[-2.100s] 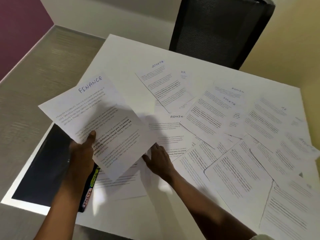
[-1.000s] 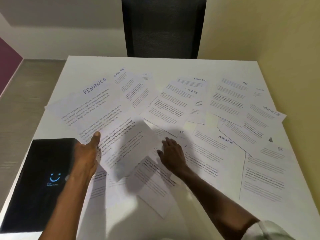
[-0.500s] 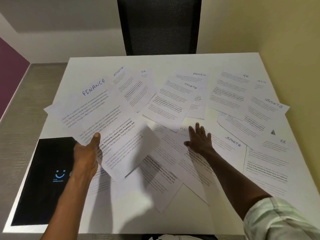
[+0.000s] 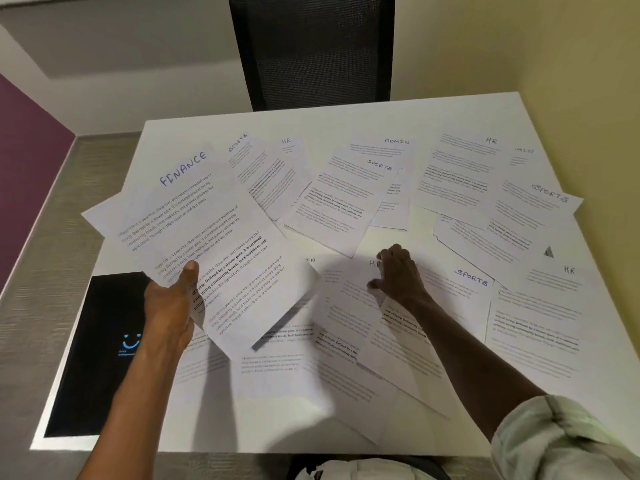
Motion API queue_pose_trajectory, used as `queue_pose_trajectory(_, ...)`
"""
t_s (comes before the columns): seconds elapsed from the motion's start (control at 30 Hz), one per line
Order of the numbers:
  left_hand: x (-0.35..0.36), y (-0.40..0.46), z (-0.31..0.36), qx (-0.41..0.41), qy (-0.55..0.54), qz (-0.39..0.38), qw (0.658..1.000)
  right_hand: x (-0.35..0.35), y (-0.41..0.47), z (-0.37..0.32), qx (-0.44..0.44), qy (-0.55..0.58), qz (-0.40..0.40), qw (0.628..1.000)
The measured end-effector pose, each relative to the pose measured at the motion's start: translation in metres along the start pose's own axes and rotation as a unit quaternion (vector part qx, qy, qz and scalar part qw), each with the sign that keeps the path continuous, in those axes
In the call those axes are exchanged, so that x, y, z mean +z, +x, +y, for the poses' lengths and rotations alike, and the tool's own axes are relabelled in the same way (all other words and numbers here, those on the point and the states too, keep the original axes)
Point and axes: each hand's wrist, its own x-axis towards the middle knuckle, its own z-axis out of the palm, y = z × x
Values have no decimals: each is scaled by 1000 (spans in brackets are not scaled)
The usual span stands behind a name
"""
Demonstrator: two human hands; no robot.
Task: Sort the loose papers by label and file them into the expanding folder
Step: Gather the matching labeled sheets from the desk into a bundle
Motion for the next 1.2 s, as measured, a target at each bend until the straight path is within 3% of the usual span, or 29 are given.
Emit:
queue_pose_trajectory(0.13, 2, -7, -3, -6, -1, 9, 1000, 19, -21, -5, -45, -79, -16, 996)
queue_pose_trajectory(0.37, 11, -20, 3, 4, 14, -5, 1000, 9, -22, -4, 3, -91, 10, 996)
queue_pose_trajectory(0.43, 12, -22, 5, 17, 14, -9, 1000, 4, -38, 8, 78, -40, 78, 993)
queue_pose_trajectory(0.5, 16, -24, 5, 26, 7, -16, 999, -4, -59, 29, 206, 14, 124, 970)
queue_pose_trajectory(0.57, 23, -29, 4, 25, 4, -21, 999, -14, -83, 56, 331, 35, 100, 938)
queue_pose_trajectory(0.63, 33, -32, 4, 28, -2, -37, 999, -15, -101, 80, 390, 51, 39, 918)
queue_pose_trajectory(0.77, 57, -35, 3, 34, 3, -64, 997, -4, -103, 86, 368, -7, 9, 930)
queue_pose_trajectory(0.93, 83, -35, 1, 35, 19, -102, 994, -15, -100, 79, 376, 56, 34, 924)
queue_pose_trajectory(1.1, 91, -27, 6, 48, 33, -109, 992, -21, -104, 67, 331, 13, 100, 938)
queue_pose_trajectory(1.2, 90, -27, 10, 59, 45, -102, 992, -38, -105, 44, 293, 83, 146, 941)
